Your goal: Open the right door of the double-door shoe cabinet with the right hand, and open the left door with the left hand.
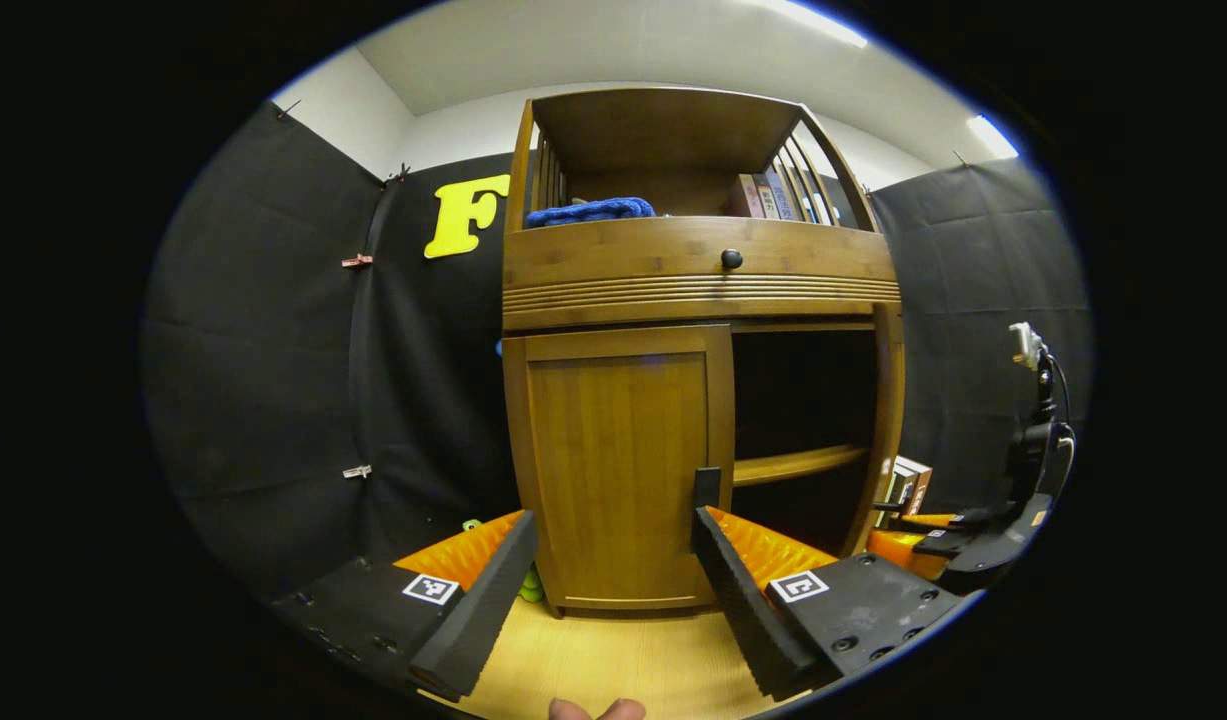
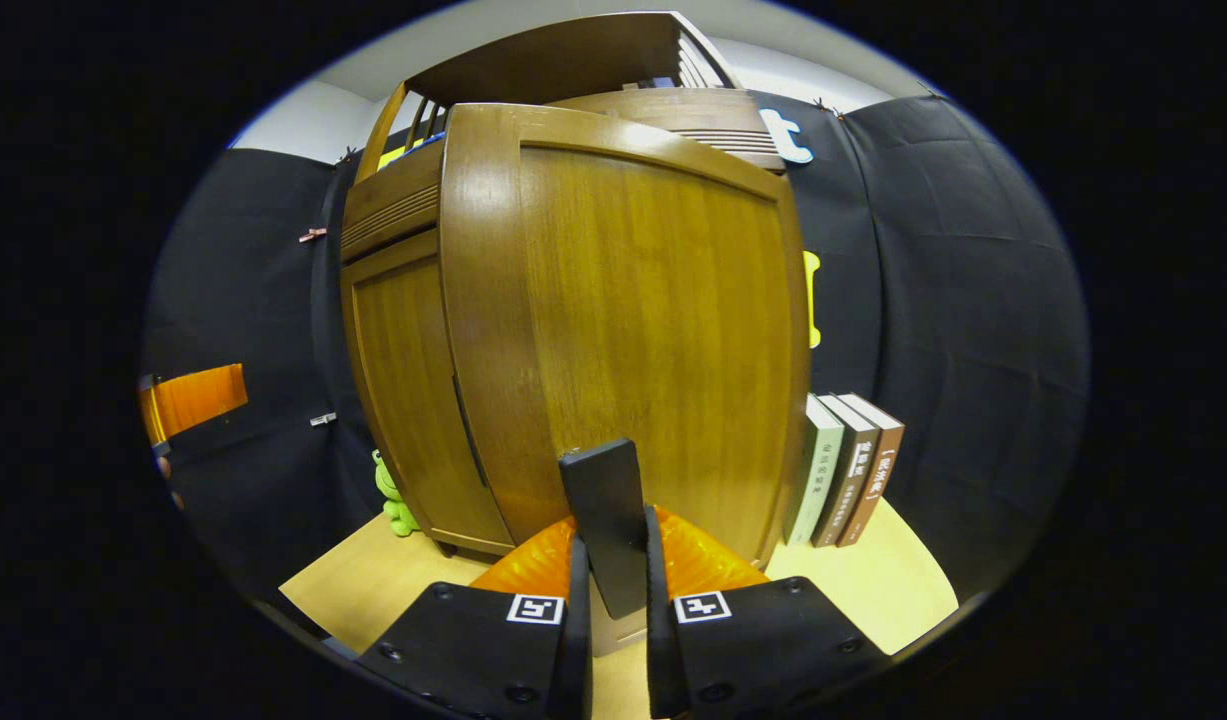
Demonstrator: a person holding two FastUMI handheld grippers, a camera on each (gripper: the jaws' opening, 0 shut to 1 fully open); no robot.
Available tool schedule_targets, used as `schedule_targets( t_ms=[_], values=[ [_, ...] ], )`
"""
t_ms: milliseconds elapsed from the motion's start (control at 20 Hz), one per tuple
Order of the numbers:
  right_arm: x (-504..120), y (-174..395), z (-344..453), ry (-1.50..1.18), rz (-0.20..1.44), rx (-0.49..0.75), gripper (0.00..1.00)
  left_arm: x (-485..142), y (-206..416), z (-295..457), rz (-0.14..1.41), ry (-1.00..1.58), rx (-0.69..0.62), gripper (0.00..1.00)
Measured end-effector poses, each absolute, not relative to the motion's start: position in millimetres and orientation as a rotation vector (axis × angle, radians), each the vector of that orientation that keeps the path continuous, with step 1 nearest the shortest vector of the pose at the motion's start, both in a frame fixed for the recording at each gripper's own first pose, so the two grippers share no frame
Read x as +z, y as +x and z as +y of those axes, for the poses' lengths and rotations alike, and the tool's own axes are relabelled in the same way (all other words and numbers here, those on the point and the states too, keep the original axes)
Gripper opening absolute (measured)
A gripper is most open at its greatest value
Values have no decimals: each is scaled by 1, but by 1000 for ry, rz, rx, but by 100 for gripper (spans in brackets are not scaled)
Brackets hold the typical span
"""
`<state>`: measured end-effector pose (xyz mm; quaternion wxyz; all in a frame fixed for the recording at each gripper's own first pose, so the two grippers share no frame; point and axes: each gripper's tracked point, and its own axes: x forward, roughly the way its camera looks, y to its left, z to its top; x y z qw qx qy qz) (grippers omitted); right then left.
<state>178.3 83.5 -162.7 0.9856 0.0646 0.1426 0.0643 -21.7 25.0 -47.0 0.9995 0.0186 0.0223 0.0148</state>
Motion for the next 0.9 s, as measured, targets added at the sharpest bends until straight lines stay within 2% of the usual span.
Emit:
schedule_targets(
  t_ms=[50, 100, 300, 450, 550, 900],
  values=[
    [-164, 179, 82, 138, 288, 118, 22, -48, -22, 21, 45, 38, 27, 97],
    [-164, 180, 81, 149, 291, 106, 25, -50, -22, 16, 47, 37, 22, 97],
    [-164, 179, 76, 197, 301, 62, 25, -56, -20, -8, 59, 12, -10, 96],
    [-164, 174, 68, 198, 310, 39, 23, -58, -17, -23, 60, 3, -32, 96],
    [-162, 172, 56, 165, 312, 23, 19, -60, -14, -30, 68, 5, -43, 96],
    [-157, 174, 28, 122, 279, -6, 19, -59, 6, -46, 83, -7, -44, 97]
  ],
)
